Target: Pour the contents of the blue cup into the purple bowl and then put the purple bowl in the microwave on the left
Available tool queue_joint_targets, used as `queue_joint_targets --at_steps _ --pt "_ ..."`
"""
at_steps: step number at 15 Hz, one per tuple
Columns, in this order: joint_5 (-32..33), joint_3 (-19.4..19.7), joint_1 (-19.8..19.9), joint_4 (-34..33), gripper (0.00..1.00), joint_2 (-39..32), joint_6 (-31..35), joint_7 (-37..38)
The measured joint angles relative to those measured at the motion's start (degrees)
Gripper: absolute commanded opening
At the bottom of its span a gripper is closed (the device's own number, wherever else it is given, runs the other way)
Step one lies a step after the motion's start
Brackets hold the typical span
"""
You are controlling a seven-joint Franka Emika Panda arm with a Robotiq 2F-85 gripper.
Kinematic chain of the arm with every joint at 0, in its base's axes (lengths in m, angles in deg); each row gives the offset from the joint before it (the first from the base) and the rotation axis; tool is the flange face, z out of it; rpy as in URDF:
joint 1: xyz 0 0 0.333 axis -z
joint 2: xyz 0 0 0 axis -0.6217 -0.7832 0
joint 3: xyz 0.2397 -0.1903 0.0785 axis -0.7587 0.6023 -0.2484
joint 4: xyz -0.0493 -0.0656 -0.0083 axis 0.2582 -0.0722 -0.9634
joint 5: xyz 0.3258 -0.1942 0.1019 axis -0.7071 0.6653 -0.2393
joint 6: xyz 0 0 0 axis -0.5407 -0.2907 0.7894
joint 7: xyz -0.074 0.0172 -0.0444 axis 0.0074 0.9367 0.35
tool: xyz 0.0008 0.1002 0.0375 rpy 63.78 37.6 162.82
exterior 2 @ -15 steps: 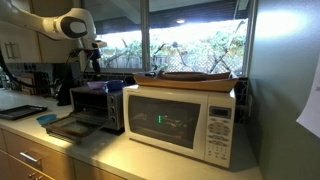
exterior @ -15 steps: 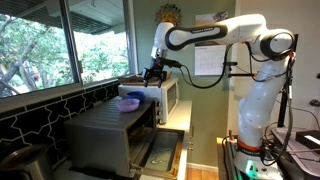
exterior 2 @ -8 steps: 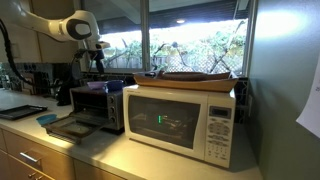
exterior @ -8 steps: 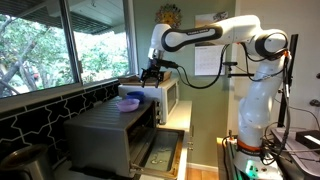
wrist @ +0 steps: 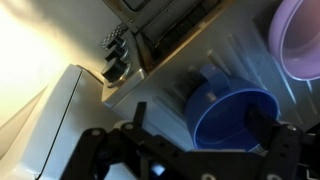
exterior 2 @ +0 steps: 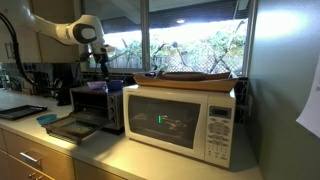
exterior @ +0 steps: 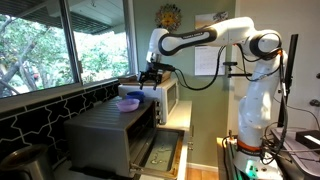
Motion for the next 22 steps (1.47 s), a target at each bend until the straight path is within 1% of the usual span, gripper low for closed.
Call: queue_joint_targets --at_steps 5,8,9,10,12,14,16,18,20,21,22 --pt "0.3 0.8 0.0 -2.7 1.0 -4.8 4.5 -0.9" --pt "1.4 1.5 -0.1 -4.7 1.0 -7.4 5.7 -1.6" --pt "1.8 1.7 -0.1 -5.3 0.99 -8.3 5.7 -1.8" --pt "2.2 1.9 -0.1 -5.9 0.94 -9.0 5.7 -2.1" --pt "2.9 2.3 -0.3 -6.8 0.79 -10.3 5.7 -2.8" --pt "3.2 2.6 -0.5 -7.5 0.59 -11.3 5.7 -3.6" --pt "3.2 2.8 -0.7 -8.2 0.47 -12.0 5.7 -4.6" --pt "3.2 2.9 -1.0 -8.7 0.3 -12.5 5.6 -5.9" --pt "3.2 3.1 -1.2 -9.0 0.09 -12.7 5.4 -7.1" --pt "3.3 3.2 -1.3 -9.1 0.01 -12.8 5.3 -7.7" --pt "3.5 3.2 -1.4 -9.2 0.0 -12.8 5.2 -8.1"
